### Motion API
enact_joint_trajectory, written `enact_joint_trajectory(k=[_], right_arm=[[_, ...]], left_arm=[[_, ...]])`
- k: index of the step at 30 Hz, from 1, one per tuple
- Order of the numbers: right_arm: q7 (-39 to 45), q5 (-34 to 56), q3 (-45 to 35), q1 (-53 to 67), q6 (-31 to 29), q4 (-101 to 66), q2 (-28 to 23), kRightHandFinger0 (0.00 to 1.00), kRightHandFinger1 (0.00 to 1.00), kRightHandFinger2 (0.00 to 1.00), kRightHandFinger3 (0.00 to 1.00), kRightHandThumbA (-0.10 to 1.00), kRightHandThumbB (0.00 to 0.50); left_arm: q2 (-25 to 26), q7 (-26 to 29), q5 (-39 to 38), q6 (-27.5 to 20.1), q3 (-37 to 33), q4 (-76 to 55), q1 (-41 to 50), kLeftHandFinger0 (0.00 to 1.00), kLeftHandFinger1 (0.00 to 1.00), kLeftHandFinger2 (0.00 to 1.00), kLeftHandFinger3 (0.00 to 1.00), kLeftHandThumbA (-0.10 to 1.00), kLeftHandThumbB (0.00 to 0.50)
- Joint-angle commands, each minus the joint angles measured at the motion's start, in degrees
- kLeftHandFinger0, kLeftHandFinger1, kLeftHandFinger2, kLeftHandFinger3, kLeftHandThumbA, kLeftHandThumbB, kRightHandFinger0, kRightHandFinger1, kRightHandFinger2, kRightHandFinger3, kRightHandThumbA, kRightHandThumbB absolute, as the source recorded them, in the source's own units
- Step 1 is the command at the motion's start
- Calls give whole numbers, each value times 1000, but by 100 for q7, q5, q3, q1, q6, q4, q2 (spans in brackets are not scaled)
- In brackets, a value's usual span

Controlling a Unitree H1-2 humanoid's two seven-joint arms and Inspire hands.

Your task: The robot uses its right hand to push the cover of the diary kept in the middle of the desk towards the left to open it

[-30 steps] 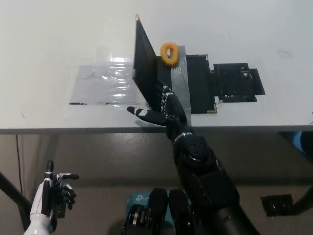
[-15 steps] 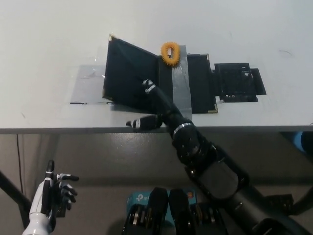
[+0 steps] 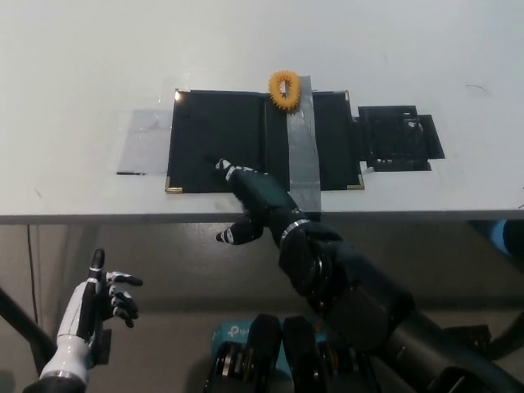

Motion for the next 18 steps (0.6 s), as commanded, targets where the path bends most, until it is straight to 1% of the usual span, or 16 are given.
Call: enact_joint_trajectory(k=[1,2,3,4,5,8,9,10,11,12,13,14,15,16,17,18], right_arm=[[651,-236,219,200,-81,252,228,758,903,940,1000,1000,443],[636,-240,211,215,-159,417,281,776,934,978,1000,1000,441],[706,-225,180,210,-100,479,315,892,1000,1000,1000,1000,443],[740,-235,153,210,-82,510,334,953,1000,1000,1000,1000,445],[822,-221,123,202,-51,427,304,979,1000,1000,1000,1000,431],[845,-262,84,208,-62,423,311,967,1000,1000,1000,1000,433],[932,-228,-28,138,57,231,259,945,1000,1000,1000,1000,411],[1022,-45,-211,87,35,173,247,1000,1000,1000,1000,1000,380],[1122,36,-304,43,97,120,240,1000,1000,1000,1000,1000,367],[1225,88,-398,7,162,64,237,1000,1000,1000,1000,1000,369],[1288,294,-632,-27,257,6,280,980,1000,1000,1000,1000,322],[1289,586,-1043,-112,541,-199,344,323,481,570,720,1000,307],[1401,737,-1305,-131,734,-377,387,538,805,824,662,1000,300],[1524,928,-1544,-169,873,-564,413,906,1000,1000,432,1000,293],[1584,956,-1648,-169,913,-637,424,1000,1000,1000,449,1000,292],[1631,910,-1701,-155,931,-655,443,1000,1000,1000,451,1000,292]], left_arm=[[129,-74,35,37,-44,-179,-104,241,240,210,399,1000,483],[142,-94,27,6,-50,-159,-106,239,239,204,406,1000,475],[142,-85,31,17,-51,-148,-111,251,242,198,403,1000,460],[143,-80,32,21,-52,-142,-114,266,245,194,400,1000,458],[116,-73,-1,18,-38,-138,-110,290,245,188,396,1000,457],[115,-72,-4,22,-37,-136,-112,299,243,186,395,1000,457],[98,-50,-18,-41,-7,-135,-61,291,250,200,387,1000,452],[80,-39,-45,-22,18,-130,-36,299,256,204,384,1000,456],[75,-41,-50,-43,21,-120,-19,303,263,215,396,1000,451],[73,-42,-47,-76,20,-112,1,304,264,217,400,1000,451],[48,-39,-87,-111,49,-98,25,296,252,203,388,1000,449],[48,-35,-75,-126,47,-97,54,285,254,215,394,1000,454],[43,-32,-66,-188,48,-85,78,273,253,211,394,1000,445],[38,-17,-55,-215,54,-89,111,261,259,221,397,1000,448],[39,-14,-46,-210,50,-92,113,260,261,225,398,1000,448],[38,-14,-46,-212,51,-92,113,259,262,226,399,1000,448]])
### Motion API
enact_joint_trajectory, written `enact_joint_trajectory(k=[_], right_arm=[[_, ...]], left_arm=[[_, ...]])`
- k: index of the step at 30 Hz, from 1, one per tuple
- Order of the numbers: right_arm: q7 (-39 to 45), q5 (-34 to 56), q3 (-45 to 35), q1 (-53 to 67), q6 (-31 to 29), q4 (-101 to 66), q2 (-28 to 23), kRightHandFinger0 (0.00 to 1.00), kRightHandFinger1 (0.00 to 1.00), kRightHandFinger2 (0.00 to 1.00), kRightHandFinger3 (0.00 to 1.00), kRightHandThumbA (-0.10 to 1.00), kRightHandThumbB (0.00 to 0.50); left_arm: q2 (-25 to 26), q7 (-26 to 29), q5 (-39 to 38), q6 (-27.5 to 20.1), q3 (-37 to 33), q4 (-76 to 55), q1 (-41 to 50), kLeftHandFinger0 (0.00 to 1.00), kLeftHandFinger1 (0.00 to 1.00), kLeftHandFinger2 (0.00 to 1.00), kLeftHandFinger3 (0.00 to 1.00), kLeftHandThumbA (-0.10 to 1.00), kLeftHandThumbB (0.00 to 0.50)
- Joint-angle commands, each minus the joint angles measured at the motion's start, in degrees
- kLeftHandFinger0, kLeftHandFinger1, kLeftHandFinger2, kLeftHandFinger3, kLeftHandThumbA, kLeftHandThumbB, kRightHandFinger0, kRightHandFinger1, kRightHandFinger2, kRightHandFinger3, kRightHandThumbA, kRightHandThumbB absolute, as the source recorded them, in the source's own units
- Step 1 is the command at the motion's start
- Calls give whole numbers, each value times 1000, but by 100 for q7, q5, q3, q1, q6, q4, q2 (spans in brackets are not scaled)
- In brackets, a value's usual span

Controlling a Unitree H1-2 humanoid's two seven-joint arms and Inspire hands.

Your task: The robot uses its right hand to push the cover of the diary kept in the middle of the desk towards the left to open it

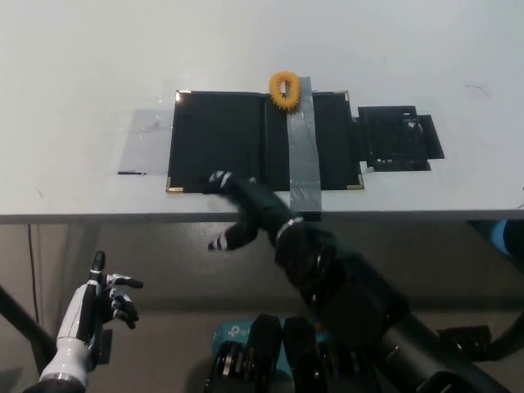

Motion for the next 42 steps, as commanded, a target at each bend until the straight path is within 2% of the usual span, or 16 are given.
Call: enact_joint_trajectory(k=[1,3,4,6,9,12,17,19,20,23,28,33,35,37,39,42], right_arm=[[757,1094,-933,-299,927,-568,296,1000,1000,1000,1000,1000,332],[664,1868,-1862,-408,1078,-948,558,1000,1000,1000,1000,1000,302],[316,2727,-2371,-547,1078,-1096,726,1000,1000,1000,1000,1000,305],[94,3235,-2520,-628,1078,-1201,753,1000,1000,1000,1000,1000,309],[-1074,5178,-2706,-909,1078,-1641,629,1000,1000,1000,1000,1000,300],[-1763,6426,-2888,-1001,1078,-2055,436,1000,1000,1000,1000,1000,297],[-2441,7589,-3254,-793,1078,-3003,91,1000,1000,1000,1000,1000,282],[-2521,7732,-3266,-724,1078,-3133,27,1000,1000,1000,1000,1000,276],[-2458,7745,-3477,-388,1078,-3562,-114,1000,1000,1000,1000,1000,268],[-2573,7807,-3665,-227,1078,-3798,-80,1000,1000,1000,1000,1000,253],[-1471,6938,-4262,756,1078,-4515,-462,976,1000,1000,1000,1000,278],[-406,6342,-4980,1796,1078,-4890,-852,956,1000,1000,1000,1000,248],[-427,6373,-4968,1801,1078,-4902,-857,954,1000,1000,1000,1000,246],[-262,5817,-5091,2340,756,-5064,-979,862,953,937,1000,1000,227],[-187,5229,-5052,2841,366,-5116,-1094,811,899,871,944,1000,239],[-92,4785,-5007,3261,-84,-4954,-1129,805,880,856,919,1000,226]], left_arm=[[17,2,-55,-260,64,-64,41,249,270,251,405,1000,443],[-21,37,-65,-274,93,-35,51,240,257,249,391,1000,433],[-53,50,-85,-320,111,-5,67,206,240,242,383,1000,432],[-80,70,-87,-320,126,-14,91,202,235,231,386,1000,415],[-148,110,-102,-350,171,-24,161,193,230,235,392,1000,390],[-207,174,-64,-377,193,-56,241,176,213,208,378,1000,406],[-228,194,-47,-363,228,-59,305,163,202,202,414,1000,414],[-234,198,-44,-356,234,-62,308,155,195,196,414,1000,418],[-254,211,-69,-327,260,-64,299,151,195,201,404,1000,390],[-254,202,-76,-342,274,-84,322,134,187,190,379,1000,403],[-229,175,-117,-357,312,-86,364,108,171,182,398,1000,408],[-206,191,-88,-382,339,-105,410,114,161,210,406,1000,451],[-206,189,-90,-385,347,-101,411,112,160,209,404,1000,453],[-180,209,-64,-365,375,-87,415,108,146,208,399,1000,498],[-163,209,-66,-356,400,-78,422,109,144,206,395,1000,483],[-156,202,-74,-330,449,-124,441,122,152,203,388,1000,466]])
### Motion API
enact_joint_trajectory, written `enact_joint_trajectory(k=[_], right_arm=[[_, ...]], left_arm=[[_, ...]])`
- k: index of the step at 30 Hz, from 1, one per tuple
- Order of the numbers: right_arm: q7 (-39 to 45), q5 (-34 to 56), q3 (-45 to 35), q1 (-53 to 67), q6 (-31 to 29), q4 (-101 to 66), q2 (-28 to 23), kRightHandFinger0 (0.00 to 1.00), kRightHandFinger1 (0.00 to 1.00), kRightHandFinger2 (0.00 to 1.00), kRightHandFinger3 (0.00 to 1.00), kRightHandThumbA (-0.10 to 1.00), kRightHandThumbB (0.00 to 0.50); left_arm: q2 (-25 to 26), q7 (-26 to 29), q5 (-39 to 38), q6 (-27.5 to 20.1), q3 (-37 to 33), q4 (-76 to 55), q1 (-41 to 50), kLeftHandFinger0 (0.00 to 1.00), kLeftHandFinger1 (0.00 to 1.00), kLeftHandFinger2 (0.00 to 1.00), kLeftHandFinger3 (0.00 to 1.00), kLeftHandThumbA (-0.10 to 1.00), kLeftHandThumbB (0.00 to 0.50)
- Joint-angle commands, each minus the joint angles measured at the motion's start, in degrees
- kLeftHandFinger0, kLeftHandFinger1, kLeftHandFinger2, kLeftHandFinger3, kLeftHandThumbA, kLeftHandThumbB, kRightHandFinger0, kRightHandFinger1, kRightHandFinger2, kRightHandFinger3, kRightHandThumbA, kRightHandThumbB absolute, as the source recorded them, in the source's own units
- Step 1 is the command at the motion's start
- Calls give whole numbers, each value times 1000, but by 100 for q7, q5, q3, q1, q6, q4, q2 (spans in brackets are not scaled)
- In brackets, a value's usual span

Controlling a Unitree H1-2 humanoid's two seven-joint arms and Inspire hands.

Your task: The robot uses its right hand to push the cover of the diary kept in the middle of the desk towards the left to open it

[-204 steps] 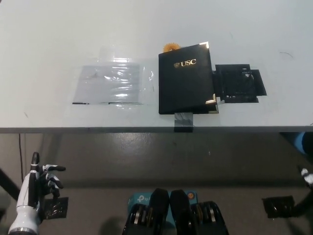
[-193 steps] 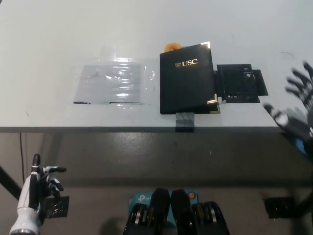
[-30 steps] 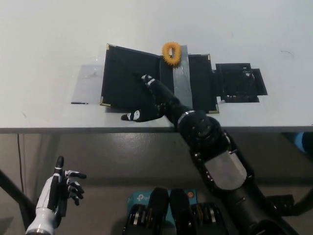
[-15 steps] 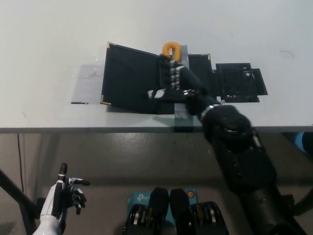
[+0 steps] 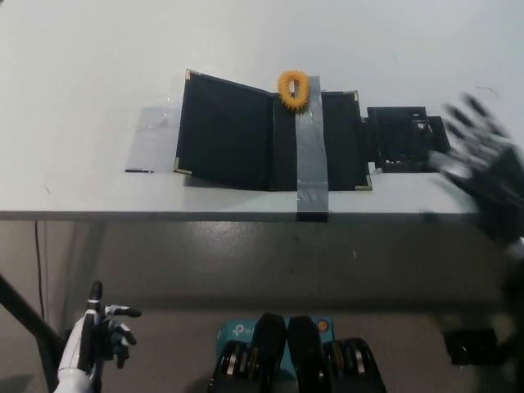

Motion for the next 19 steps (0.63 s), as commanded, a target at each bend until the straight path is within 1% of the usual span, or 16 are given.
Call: enact_joint_trajectory(k=[1,2,3,4,5,6,8,9,11,12,13,14,15,16,17,19], right_arm=[[366,236,-371,646,-951,-657,-267,805,875,855,910,1000,227],[370,43,-320,822,-1205,-539,-221,785,865,848,895,1000,225],[409,-393,-253,1147,-1771,-183,-302,787,865,854,888,1000,224],[396,-385,-235,1155,-1794,-178,-314,787,864,853,887,1000,224],[367,-555,-268,1384,-2194,180,-313,771,854,845,869,998,239],[355,-550,-251,1390,-2218,187,-323,767,852,843,865,991,240],[202,-934,-204,1525,-2831,693,-325,741,844,838,857,988,235],[70,-1109,-192,1613,-3037,992,-295,765,866,858,870,1000,243],[47,-1130,-179,1623,-3104,1049,-299,767,868,862,871,1000,244],[-109,-1244,-196,1695,-3186,1393,-270,760,859,860,866,1000,244],[-135,-1303,-181,1760,-3305,1549,-261,757,855,862,864,1000,262],[-195,-1356,-176,1771,-3355,1656,-247,750,847,856,852,1000,265],[-205,-1393,-159,1776,-3412,1712,-246,731,838,852,844,994,268],[-216,-1453,-124,1791,-3502,1806,-243,724,837,849,839,990,276],[-222,-1474,-106,1801,-3549,1871,-230,724,841,849,836,994,291],[-237,-1502,-94,1795,-3608,1951,-230,725,844,848,833,997,296]], left_arm=[[87,130,-99,-285,210,-234,39,132,159,203,387,1000,465],[166,123,-46,-212,241,-250,-3,131,154,200,385,1000,480],[161,109,-57,-237,266,-236,-12,126,150,194,383,1000,468],[158,105,-54,-237,270,-237,-13,125,149,194,383,1000,468],[169,80,-55,-208,259,-252,-9,133,161,205,402,1000,472],[169,79,-55,-208,259,-252,-9,135,162,207,406,1000,472],[191,80,-7,-242,239,-230,-9,143,157,190,411,1000,490],[159,81,-88,-212,288,-233,-21,116,145,184,389,1000,497],[156,81,-97,-208,294,-234,-22,113,145,183,387,1000,500],[180,95,-20,-198,260,-248,-14,123,162,213,402,1000,487],[183,96,-15,-215,263,-267,19,122,152,214,400,1000,498],[173,121,-11,-117,273,-287,12,125,151,214,399,1000,500],[168,107,-36,-136,279,-287,12,112,144,205,400,1000,477],[164,84,-71,-169,286,-284,12,100,143,203,407,1000,479],[175,85,-68,-137,287,-296,-10,110,148,205,417,1000,469],[171,99,-70,-96,297,-306,-23,117,151,205,423,1000,469]])
